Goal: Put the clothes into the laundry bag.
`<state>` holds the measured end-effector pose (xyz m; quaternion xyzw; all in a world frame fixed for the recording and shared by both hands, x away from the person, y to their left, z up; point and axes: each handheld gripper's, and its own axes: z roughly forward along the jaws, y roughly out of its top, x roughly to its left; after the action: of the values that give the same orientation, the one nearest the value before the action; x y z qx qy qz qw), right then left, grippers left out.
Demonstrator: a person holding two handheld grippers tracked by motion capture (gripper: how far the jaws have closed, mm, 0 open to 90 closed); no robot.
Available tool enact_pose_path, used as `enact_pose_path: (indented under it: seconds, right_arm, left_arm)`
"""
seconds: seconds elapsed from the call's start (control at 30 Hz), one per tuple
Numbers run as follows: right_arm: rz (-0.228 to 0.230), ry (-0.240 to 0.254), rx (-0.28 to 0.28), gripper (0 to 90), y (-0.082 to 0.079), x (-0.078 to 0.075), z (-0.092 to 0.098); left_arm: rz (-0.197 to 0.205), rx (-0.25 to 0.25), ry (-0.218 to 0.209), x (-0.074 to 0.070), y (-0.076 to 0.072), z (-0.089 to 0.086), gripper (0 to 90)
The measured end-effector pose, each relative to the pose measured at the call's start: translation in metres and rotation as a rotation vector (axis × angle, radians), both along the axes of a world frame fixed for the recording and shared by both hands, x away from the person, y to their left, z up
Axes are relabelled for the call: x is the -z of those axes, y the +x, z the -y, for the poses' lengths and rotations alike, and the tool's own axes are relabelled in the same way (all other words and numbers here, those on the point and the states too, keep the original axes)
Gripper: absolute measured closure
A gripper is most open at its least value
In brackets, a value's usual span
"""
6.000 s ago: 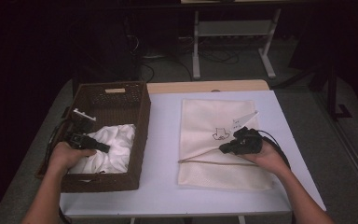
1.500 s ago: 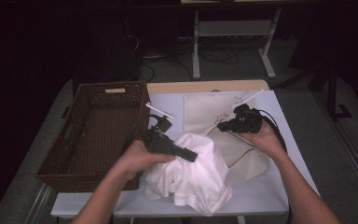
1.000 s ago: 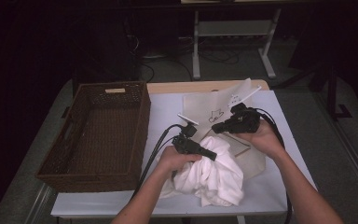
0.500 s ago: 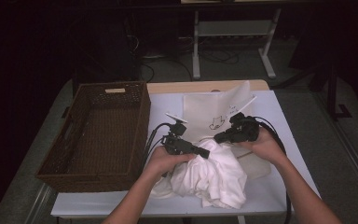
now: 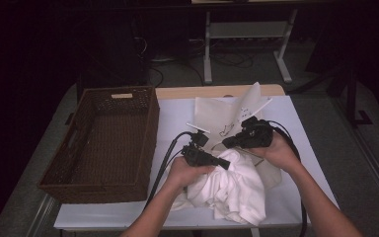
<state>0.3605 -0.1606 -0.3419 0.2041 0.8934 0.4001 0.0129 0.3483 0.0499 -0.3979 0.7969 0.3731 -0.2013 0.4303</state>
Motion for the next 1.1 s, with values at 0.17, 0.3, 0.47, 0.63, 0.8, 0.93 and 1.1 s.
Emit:
enact_pose_path:
  seconds: [0.17,0.3,0.47,0.63,0.8,0.93,1.1]
  right_arm:
    - [0.003,-0.004,0.008,88.4,-0.005,-0.005,0.002]
    - [-0.044,-0.024,0.013,88.3,-0.005,0.012,0.003]
    - [-0.055,-0.03,0.016,88.2,-0.008,0.019,0.005]
    - [-0.048,-0.04,0.022,88.2,-0.01,0.019,0.006]
    - [-0.048,-0.044,0.016,88.2,-0.009,0.02,0.001]
    - [-0.048,-0.047,0.006,88.2,-0.01,0.022,-0.003]
    - [-0.035,-0.036,-0.011,88.4,-0.016,0.018,-0.005]
  left_arm:
    - [0.003,-0.1,-0.008,0.01,0.007,-0.01,81.0]
    - [0.016,-0.1,0.023,0.003,0.002,-0.013,61.2]
    - [0.023,-0.075,0.053,-0.012,-0.009,-0.027,39.8]
    - [0.012,-0.021,0.05,-0.014,-0.021,-0.038,33.4]
    - [-0.034,0.031,0.058,0.008,-0.021,-0.022,45.3]
    - [-0.01,0.07,0.071,0.025,-0.024,-0.001,71.9]
    - [0.031,0.019,-0.009,0.011,-0.022,-0.001,77.5]
